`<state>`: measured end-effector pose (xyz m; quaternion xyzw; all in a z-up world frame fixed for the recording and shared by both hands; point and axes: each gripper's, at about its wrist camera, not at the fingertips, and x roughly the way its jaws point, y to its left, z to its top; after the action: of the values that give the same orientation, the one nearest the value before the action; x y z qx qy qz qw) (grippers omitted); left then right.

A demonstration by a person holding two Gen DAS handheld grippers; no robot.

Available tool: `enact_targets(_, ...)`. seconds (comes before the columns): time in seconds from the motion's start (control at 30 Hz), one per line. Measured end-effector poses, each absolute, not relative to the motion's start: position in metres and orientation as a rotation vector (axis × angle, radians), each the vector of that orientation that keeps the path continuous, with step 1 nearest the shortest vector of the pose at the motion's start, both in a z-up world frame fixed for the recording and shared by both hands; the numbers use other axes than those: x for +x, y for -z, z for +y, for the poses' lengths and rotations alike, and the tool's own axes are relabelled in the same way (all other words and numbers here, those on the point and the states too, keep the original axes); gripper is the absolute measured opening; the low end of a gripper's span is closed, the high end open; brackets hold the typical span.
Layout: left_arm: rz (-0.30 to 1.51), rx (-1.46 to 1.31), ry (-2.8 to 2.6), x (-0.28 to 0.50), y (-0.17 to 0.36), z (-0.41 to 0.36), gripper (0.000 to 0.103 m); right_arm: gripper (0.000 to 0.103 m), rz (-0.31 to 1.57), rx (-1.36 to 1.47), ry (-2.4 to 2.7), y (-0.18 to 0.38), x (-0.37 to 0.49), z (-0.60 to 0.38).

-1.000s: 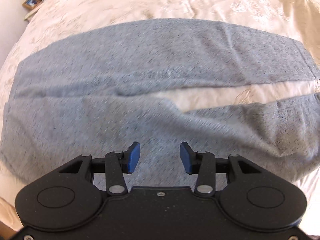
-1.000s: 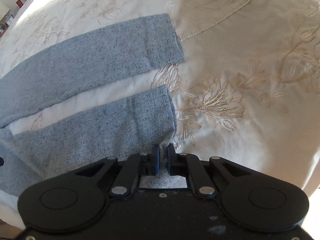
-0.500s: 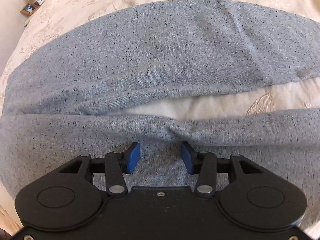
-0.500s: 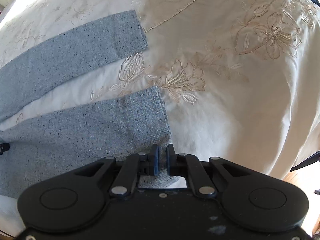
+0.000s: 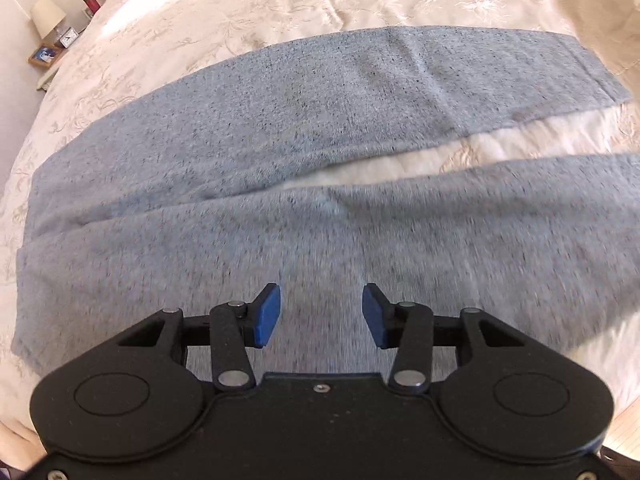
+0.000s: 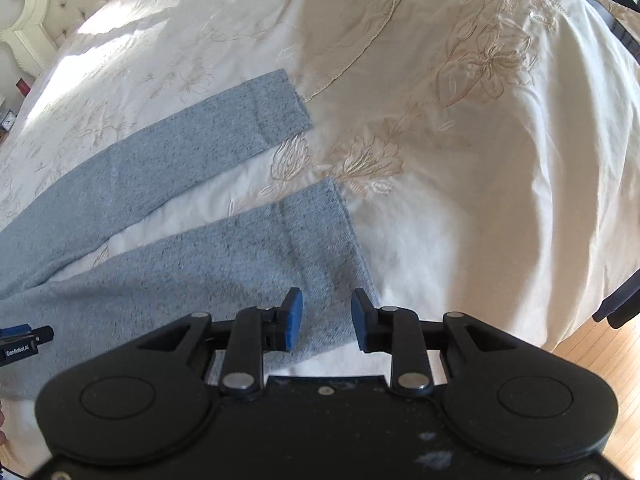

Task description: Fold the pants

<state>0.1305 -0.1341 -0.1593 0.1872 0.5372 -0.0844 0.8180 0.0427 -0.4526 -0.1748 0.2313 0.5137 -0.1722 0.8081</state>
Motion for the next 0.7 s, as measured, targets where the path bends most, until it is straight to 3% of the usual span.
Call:
enact_targets(0.3, 1.159, 0.398, 0.161, 0.103, 0.153, -0.120, 0.053, 0.029, 1.222, 0.601, 0.398, 0.212, 0.039, -0.442)
enact_targets(0.7, 1.125, 0.385, 0.171, 0.102, 0.149, -0.126, 0.053, 0.030, 1.117, 0.575, 0.425, 0.195, 0.103, -0.488)
